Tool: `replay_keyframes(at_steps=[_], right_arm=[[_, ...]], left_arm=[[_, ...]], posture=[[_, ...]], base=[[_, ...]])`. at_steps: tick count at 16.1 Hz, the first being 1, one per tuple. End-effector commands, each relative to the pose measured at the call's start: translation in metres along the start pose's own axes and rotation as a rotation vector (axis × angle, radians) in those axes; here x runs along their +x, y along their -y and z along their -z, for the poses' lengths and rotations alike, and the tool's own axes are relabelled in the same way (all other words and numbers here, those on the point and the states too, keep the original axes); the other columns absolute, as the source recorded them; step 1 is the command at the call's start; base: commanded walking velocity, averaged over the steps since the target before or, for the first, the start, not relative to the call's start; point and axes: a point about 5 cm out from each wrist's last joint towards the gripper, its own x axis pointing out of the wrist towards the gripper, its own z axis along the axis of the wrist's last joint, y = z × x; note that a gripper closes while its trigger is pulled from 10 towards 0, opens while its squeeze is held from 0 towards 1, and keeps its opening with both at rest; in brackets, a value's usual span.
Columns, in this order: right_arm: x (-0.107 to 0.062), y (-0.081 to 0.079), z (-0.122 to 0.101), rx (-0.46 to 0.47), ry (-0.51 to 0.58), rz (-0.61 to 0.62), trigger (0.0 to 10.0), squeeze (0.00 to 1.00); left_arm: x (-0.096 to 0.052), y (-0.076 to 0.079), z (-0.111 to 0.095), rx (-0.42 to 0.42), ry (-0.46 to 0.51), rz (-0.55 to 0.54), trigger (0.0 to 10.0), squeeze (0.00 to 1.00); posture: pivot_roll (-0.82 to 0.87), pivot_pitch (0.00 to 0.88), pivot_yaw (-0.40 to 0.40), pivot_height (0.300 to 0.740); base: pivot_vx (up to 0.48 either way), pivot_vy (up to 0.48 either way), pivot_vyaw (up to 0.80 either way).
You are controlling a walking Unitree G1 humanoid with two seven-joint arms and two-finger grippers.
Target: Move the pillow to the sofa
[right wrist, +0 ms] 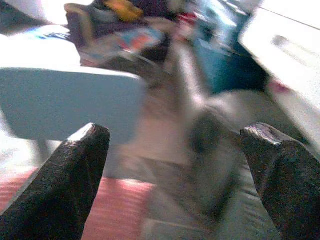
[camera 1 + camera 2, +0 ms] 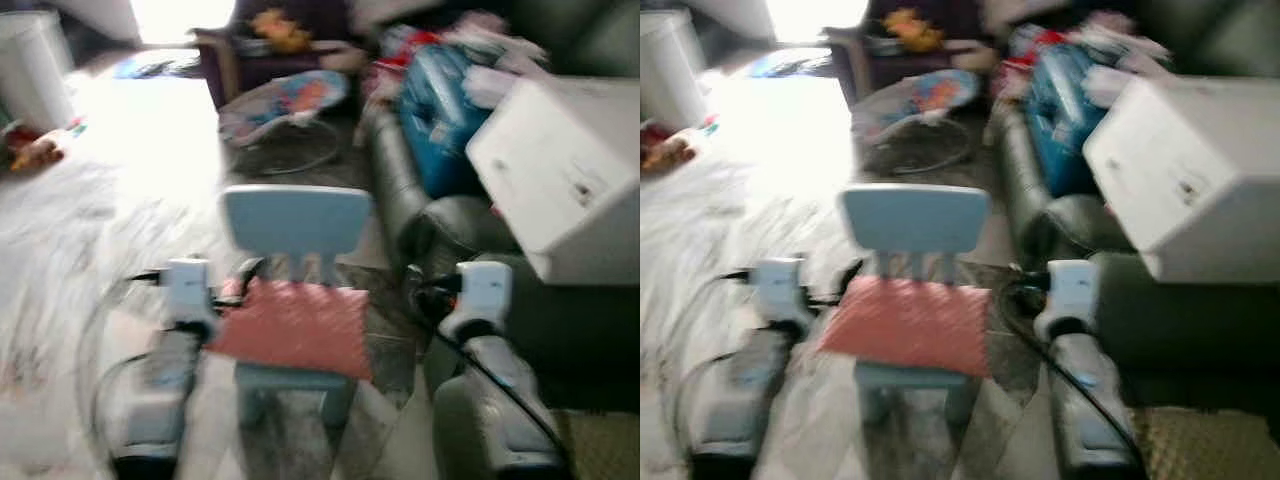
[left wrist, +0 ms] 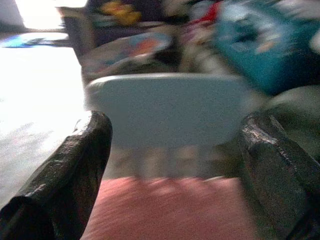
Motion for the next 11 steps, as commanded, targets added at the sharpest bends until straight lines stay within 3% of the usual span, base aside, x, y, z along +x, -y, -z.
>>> replay_keyframes(at_steps=[1, 3, 7, 11], right_arm=[[0.0055, -0.0052, -0.0117, 0.004, 0.043, -0.012, 10.0, 0.00], [0.0065, -0.0027, -0.0127, 0.000, 0.046, -0.008, 10.0, 0.00], [0.0051, 0.0002, -0.0101, -0.009, 0.037, -0.008, 10.0, 0.00], [0.0045, -0.0016, -0.0091, -0.009, 0.033, -0.017, 10.0, 0.00]], left_arm=[[-0.0013, -0.0055, -0.0028, 0.021, 0.003, -0.006, 10.0, 0.00], [-0.0014, -0.0047, -0.0026, 0.018, 0.002, -0.003, 10.0, 0.00], [-0.0014, -0.0025, -0.0012, -0.002, -0.006, -0.023, 10.0, 0.00], [-0.0010, -0.0025, -0.0010, 0.019, -0.016, -0.027, 10.0, 0.00]], posture=[[-0.03, 0.000, -0.048, 0.740], [-0.03, 0.000, -0.047, 0.740], [-0.03, 0.000, -0.048, 0.740], [-0.03, 0.000, -0.047, 0.740]], base=[[0.386, 0.000, -0.44], [0.364, 0.000, 0.00], [0.000, 0.000, 0.00], [0.000, 0.431, 0.00]])
